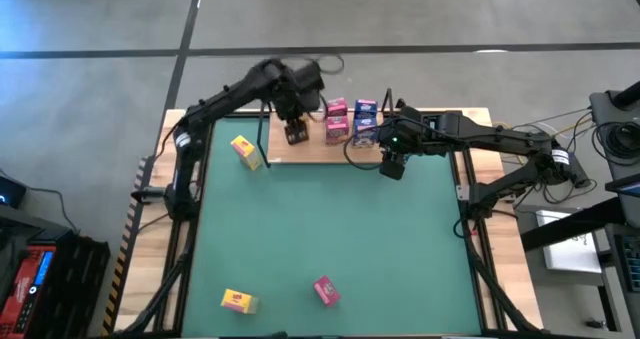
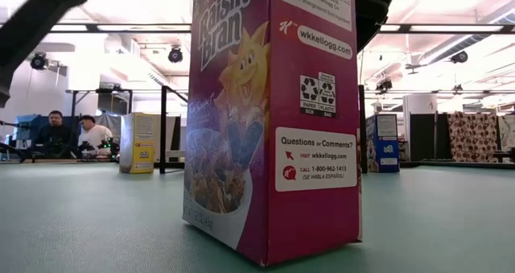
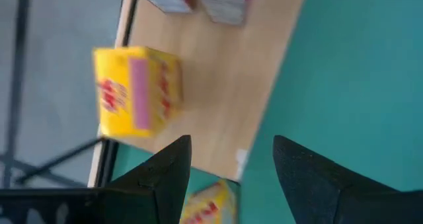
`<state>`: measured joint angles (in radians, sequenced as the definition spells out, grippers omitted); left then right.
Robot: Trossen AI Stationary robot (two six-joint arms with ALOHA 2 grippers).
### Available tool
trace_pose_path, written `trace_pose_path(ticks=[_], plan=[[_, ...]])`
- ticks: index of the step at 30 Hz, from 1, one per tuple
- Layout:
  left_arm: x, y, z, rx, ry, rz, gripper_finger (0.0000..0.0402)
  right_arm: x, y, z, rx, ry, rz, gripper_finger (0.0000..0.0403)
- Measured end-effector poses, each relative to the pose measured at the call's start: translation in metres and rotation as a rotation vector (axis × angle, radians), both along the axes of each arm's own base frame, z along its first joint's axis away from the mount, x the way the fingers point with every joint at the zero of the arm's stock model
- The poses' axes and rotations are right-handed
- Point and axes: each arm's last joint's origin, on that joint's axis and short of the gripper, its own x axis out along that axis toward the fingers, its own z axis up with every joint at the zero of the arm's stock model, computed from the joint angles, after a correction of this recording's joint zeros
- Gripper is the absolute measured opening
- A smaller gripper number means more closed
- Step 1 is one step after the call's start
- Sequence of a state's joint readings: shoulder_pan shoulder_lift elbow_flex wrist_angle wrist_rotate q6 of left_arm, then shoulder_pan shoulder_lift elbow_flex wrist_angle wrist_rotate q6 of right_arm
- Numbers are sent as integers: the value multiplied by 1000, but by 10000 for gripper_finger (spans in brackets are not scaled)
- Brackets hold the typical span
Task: Stack cereal on shelf
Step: Put the red cereal box on the shelf and align with the other red cereal boxes
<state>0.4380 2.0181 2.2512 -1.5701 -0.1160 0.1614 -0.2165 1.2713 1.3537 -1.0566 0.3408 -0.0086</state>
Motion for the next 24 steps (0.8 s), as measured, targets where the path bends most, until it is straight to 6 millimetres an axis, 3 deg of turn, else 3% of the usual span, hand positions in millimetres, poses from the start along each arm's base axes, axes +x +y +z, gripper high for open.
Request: trace_pose_path(ticks=[4,8,16,24], plan=[[-9,-51,-7,61,88,-1,196,0,0,0,0,0,0,244],[-30,-100,-24,47,131,33,196,0,0,0,0,1,1,244],[-75,-199,-57,-104,53,91,196,0,0,0,-1,1,1,244],[-103,-270,-69,-130,45,61,196,0,0,0,0,0,0,244]])
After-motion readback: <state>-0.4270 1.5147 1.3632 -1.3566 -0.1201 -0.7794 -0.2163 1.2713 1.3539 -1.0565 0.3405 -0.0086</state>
